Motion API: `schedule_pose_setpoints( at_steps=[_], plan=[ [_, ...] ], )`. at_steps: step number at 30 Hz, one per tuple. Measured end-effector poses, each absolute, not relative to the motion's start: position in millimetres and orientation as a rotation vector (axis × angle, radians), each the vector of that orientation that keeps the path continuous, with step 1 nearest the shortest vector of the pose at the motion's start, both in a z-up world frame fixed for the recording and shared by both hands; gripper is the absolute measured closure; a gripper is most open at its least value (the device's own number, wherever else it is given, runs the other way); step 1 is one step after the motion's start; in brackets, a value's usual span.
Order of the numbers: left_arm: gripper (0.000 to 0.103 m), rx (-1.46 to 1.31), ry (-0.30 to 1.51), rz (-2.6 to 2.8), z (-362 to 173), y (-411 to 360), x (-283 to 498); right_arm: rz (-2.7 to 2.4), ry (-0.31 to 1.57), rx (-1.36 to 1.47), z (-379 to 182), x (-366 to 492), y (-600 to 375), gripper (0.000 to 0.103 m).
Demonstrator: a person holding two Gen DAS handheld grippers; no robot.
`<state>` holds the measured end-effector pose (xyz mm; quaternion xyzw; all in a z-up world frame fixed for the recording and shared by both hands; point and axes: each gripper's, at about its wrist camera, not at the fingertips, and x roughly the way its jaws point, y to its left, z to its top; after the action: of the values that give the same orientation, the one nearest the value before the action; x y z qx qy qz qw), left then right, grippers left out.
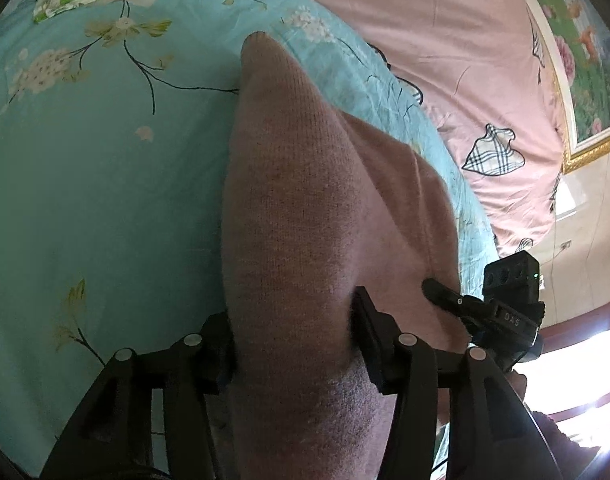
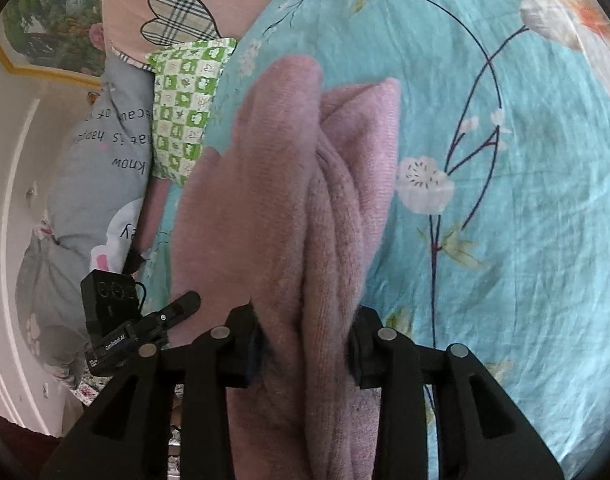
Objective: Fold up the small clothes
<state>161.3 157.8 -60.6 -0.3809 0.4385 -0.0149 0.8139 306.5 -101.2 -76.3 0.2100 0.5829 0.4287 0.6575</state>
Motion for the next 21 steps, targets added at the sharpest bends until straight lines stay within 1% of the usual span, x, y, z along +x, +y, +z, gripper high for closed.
schedule_pose_setpoints(
  at_steps=[2, 5, 7, 8, 9, 10, 13, 16, 21],
  plan=[
    [0.05, -0.817, 0.939, -0.037, -64.7, 162.9, 156.5, 0.968, 1.317, 0.469, -77.1, 305.7, -103.0, 0.067],
    [0.046, -0.815, 0.946, -0.032, -68.2, 164.1, 155.8, 0.959, 1.316, 0.466, -78.1, 304.1, -105.9, 0.066],
    [0.042, -0.825, 0.954, -0.024, -71.7, 166.3, 158.6, 0.95, 1.315, 0.463, -77.6, 303.4, -105.3, 0.064],
    [0.041, -0.833, 0.957, -0.019, -72.2, 167.9, 159.1, 0.943, 1.314, 0.459, -77.2, 303.3, -103.4, 0.062],
    [0.039, -0.837, 0.961, -0.016, -71.9, 168.0, 160.7, 0.935, 1.316, 0.455, -76.8, 303.1, -103.0, 0.058],
    [0.037, -0.837, 0.966, -0.012, -71.0, 168.9, 160.5, 0.927, 1.318, 0.452, -76.3, 303.0, -103.4, 0.057],
    [0.038, -0.81, 0.976, -0.001, -62.9, 171.2, 159.9, 0.905, 1.319, 0.43, -70.7, 302.6, -106.3, 0.057],
    [0.038, -0.785, 0.967, 0.024, -51.0, 178.3, 160.0, 0.863, 1.291, 0.367, -53.2, 303.8, -108.5, 0.057],
    [0.038, -0.773, 0.922, 0.053, -30.0, 195.9, 174.2, 0.806, 1.159, 0.341, -15.8, 316.6, -115.1, 0.057]
  ],
)
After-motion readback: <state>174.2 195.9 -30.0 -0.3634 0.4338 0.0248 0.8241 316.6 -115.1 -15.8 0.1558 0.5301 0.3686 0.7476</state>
